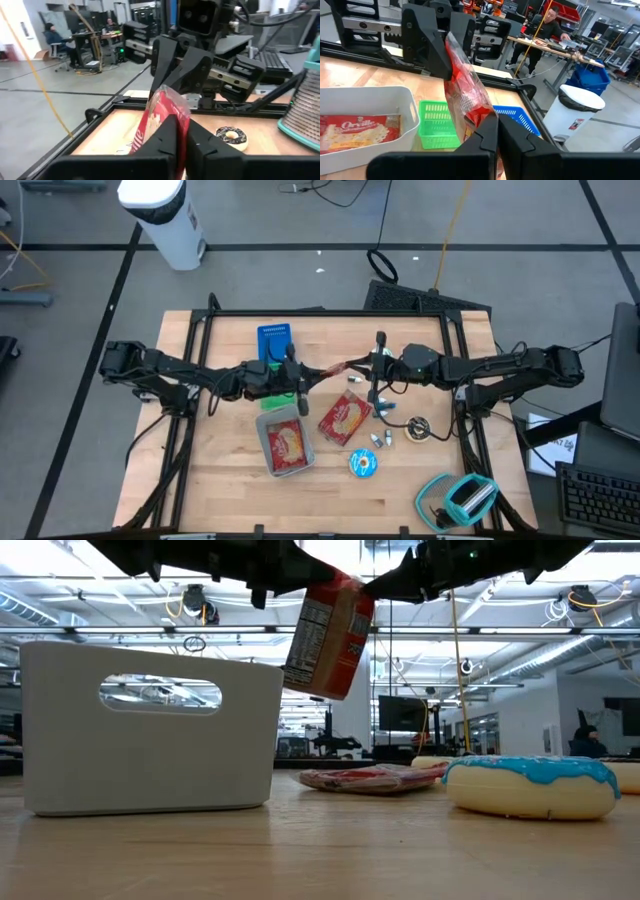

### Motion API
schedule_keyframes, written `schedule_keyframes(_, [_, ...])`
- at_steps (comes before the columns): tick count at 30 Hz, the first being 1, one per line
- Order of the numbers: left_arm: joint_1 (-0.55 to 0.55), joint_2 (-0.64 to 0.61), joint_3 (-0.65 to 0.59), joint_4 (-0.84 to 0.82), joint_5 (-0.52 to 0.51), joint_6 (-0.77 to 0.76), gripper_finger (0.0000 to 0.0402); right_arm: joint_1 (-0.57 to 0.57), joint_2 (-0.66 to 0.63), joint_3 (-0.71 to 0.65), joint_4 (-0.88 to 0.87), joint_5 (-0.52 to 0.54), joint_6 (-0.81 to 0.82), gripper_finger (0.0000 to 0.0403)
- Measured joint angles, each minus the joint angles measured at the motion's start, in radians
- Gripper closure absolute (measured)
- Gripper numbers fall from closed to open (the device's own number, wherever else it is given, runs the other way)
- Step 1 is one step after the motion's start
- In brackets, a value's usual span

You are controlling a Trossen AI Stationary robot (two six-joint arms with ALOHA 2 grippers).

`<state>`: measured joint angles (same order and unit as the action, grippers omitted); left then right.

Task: Pick & Place Food Item
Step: Put the top popcorn pack into the gray bin

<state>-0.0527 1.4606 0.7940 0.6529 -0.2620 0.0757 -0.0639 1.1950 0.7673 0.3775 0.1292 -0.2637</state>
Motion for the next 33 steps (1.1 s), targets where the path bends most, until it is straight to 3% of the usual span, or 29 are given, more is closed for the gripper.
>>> schedule_keyframes(7, [-0.007, -0.056, -0.001, -0.033, 0.019, 0.045, 0.0398, 0.001, -0.008, 0.0, -0.016, -0.004, 0.085, 0.0387])
schedule_keyframes(14, [-0.04, -0.183, -0.001, -0.163, 0.019, 0.081, 0.0398, 0.0, -0.077, 0.0, -0.092, 0.007, 0.096, 0.0331])
schedule_keyframes(20, [-0.133, -0.268, -0.001, -0.237, 0.019, 0.113, 0.0399, 0.0, -0.17, 0.0, -0.218, 0.007, 0.103, 0.0279])
schedule_keyframes(25, [-0.249, -0.298, -0.003, -0.274, 0.014, 0.159, 0.04, 0.0, -0.239, -0.005, -0.285, 0.007, 0.11, 0.0257])
schedule_keyframes(33, [-0.422, -0.327, -0.076, -0.213, -0.18, 0.207, 0.04, 0.0, -0.339, -0.13, -0.157, 0.006, 0.106, 0.0255])
